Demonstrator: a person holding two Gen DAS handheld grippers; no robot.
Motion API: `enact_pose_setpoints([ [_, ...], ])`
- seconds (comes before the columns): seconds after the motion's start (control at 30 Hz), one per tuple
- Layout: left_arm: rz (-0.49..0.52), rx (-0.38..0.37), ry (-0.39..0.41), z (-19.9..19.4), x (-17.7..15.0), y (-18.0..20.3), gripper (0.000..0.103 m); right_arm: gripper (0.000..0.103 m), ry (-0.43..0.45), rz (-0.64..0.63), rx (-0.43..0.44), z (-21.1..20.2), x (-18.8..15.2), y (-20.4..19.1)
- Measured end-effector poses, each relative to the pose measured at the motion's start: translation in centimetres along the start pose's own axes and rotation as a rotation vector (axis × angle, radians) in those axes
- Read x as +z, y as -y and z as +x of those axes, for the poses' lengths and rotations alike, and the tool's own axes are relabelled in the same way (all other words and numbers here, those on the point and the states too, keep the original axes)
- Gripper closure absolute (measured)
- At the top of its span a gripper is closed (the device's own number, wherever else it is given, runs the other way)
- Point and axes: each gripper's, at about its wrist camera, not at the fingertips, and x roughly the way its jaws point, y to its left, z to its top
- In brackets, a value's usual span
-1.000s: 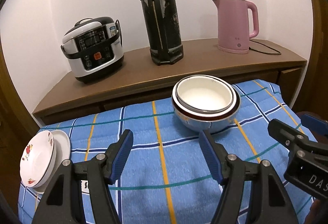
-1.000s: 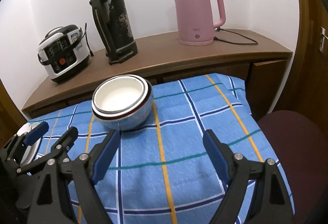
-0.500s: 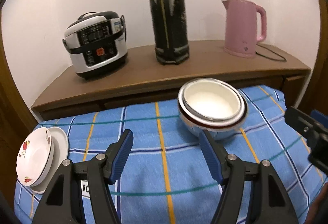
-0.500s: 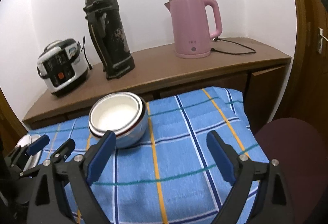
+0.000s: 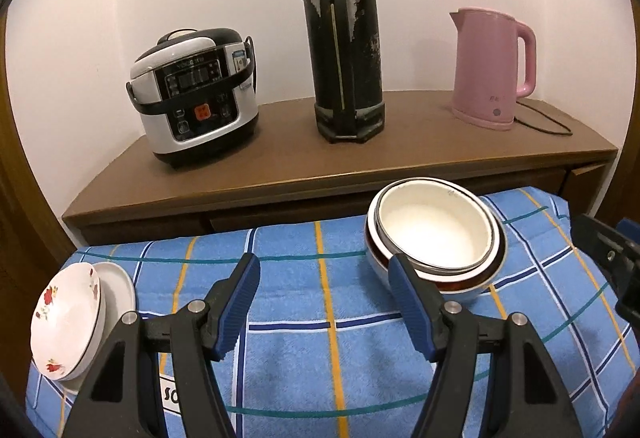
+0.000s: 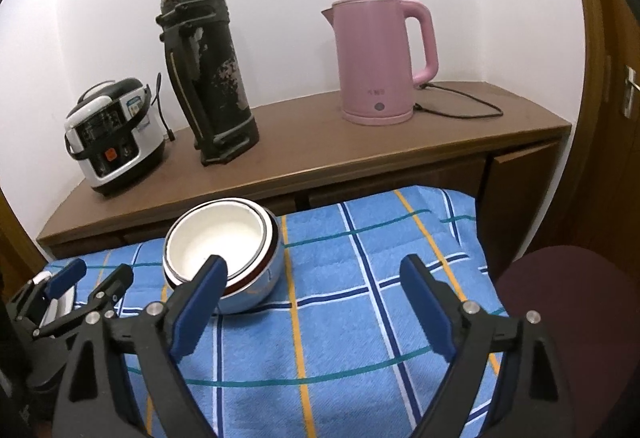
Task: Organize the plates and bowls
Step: 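Withdraw both grippers and hold them beside the bowl stack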
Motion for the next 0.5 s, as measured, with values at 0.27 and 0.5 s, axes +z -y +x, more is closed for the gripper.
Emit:
enact_pose_setpoints([
  [0.27,0.000,-0.021,-0.027,1.1,0.2,0.2,0.034,0.017,0.000,-0.016,0.002,0.6,0.6,-0.1],
  [0.5,0.001,-0.046,-0.061,1.9,0.3,0.6,0.034,0.035,-0.036,-0.003,0.030,1.7,0.3,0.3],
])
